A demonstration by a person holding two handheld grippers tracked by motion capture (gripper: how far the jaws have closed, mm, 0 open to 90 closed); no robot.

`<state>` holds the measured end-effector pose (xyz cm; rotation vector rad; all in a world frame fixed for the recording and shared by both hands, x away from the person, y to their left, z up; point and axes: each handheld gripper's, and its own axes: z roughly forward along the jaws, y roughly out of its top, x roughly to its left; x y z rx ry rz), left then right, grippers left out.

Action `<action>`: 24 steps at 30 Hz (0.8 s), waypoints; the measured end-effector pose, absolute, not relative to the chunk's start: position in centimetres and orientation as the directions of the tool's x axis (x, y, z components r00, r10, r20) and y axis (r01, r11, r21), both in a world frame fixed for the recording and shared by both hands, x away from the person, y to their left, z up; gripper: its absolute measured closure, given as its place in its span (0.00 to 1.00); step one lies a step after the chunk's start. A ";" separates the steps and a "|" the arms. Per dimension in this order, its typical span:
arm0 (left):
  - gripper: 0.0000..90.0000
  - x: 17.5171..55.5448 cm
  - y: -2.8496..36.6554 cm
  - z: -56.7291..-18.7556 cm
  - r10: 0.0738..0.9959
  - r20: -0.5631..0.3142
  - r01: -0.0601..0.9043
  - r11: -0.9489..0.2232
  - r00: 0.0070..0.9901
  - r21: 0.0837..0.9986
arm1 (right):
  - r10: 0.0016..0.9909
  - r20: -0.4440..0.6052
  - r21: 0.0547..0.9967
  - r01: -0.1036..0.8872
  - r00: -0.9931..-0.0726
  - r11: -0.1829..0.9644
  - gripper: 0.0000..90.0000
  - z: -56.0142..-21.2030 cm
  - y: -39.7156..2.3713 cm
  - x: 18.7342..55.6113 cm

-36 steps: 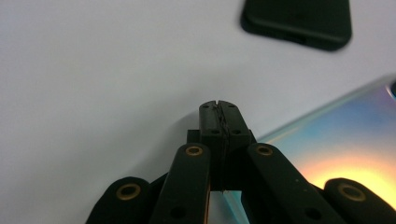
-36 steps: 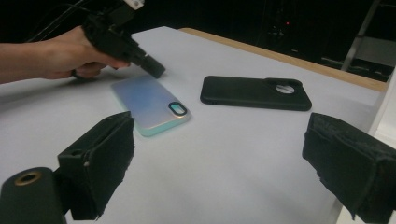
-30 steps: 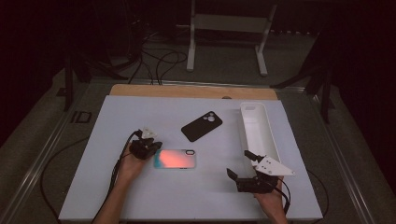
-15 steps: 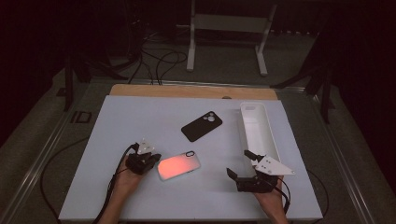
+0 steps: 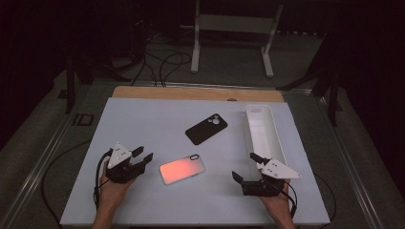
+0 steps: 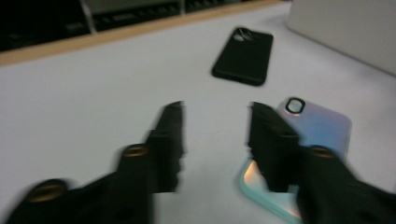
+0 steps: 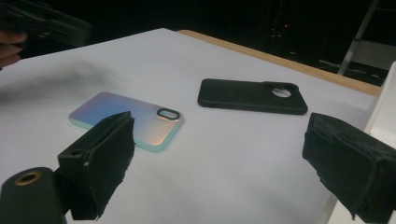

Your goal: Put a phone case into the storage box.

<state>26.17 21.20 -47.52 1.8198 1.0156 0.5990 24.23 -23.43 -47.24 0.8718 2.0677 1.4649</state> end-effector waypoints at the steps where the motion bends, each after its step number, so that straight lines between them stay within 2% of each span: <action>1: 0.43 25.7 21.6 -47.4 0.845 -0.025 0.372 -0.208 0.534 0.905 | 0.720 -0.007 0.945 0.231 -0.694 0.232 0.10 -47.2 -23.4 24.2; 6: 0.19 24.1 22.6 -47.0 0.861 -0.013 0.332 -0.181 0.508 0.926 | 0.721 -0.012 0.946 0.225 -0.693 0.233 0.10 -47.0 -23.6 24.4; 13: 0.03 22.7 23.9 -47.0 0.881 -0.024 0.317 -0.144 0.472 0.937 | 0.733 -0.015 0.951 0.218 -0.680 0.221 0.10 -46.7 -24.2 24.6; 24: 0.00 22.4 24.4 -46.9 0.878 -0.049 0.326 -0.125 0.476 0.937 | 0.737 -0.022 0.950 0.215 -0.676 0.225 0.10 -46.8 -24.8 24.5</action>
